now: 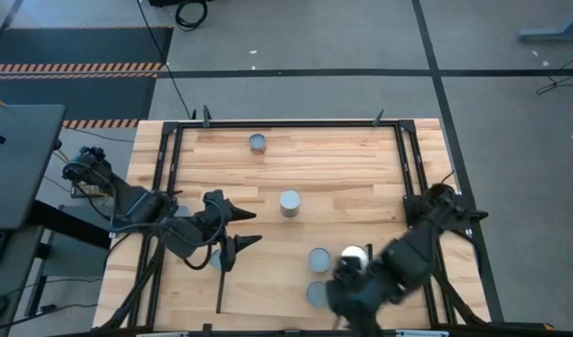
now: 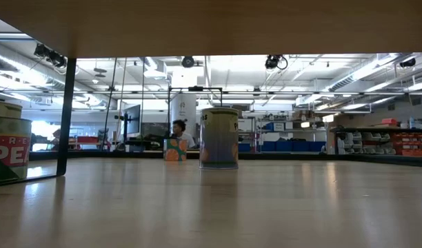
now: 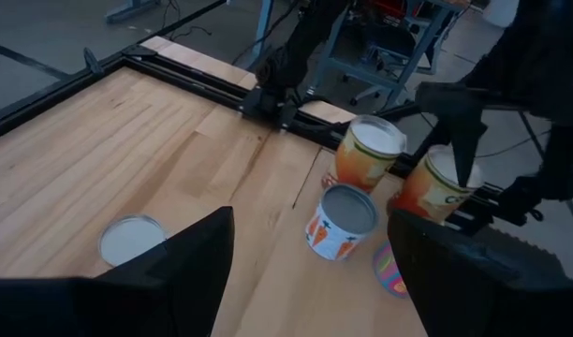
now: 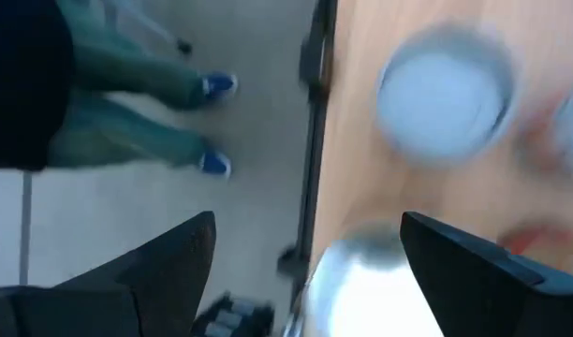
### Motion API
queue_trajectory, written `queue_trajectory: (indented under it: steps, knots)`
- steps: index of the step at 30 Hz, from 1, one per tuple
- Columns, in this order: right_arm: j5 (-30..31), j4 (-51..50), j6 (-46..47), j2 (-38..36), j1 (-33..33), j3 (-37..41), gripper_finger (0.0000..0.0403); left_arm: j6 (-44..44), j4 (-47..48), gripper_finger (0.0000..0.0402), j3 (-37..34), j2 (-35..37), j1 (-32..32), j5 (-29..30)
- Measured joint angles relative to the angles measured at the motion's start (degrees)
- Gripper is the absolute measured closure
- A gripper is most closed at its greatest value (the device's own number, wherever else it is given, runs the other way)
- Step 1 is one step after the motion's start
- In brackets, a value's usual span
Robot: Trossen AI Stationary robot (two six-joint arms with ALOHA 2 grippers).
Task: Pick and place cans onto a shelf
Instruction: Adjust the cans on the shelf
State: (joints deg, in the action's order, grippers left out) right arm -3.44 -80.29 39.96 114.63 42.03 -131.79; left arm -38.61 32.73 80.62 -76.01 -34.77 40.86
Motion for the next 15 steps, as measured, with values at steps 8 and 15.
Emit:
queue_trajectory:
  steps: [8,15]
  knots:
    - [4.6,-4.4,10.2,-0.1,7.4,0.0,0.0055,-0.1,-0.5,0.0115,0.0,0.0,-0.2,2.2]
    - [8.2,-4.6,10.6,-0.1,7.0,2.2,0.0055,0.1,-1.5,0.0115,0.0,0.0,0.3,2.6]
